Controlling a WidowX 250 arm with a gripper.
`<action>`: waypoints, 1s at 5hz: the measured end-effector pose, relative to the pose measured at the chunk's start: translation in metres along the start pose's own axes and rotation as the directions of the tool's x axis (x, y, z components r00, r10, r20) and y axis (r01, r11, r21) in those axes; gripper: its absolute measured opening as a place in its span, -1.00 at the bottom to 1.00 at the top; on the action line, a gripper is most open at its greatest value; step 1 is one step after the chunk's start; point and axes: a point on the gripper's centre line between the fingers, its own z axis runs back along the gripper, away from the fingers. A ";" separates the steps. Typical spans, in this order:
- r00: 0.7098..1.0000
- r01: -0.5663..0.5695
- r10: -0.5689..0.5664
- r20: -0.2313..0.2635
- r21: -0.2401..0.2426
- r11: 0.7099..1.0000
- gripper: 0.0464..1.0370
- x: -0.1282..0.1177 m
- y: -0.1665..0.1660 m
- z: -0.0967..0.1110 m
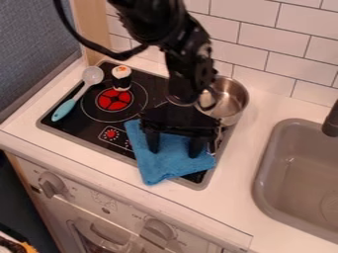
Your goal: Put the blue cloth at the bottom right corner of the burner
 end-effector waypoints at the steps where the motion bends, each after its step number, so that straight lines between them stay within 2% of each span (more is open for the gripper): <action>1: 0.998 0.057 -0.057 0.001 0.011 0.998 0.92 -0.009 -0.016 0.003; 3: 0.996 0.090 -0.091 0.004 0.017 0.996 0.92 -0.013 -0.017 0.006; 5: 0.998 0.064 -0.065 0.023 0.040 0.997 0.93 -0.009 -0.001 0.025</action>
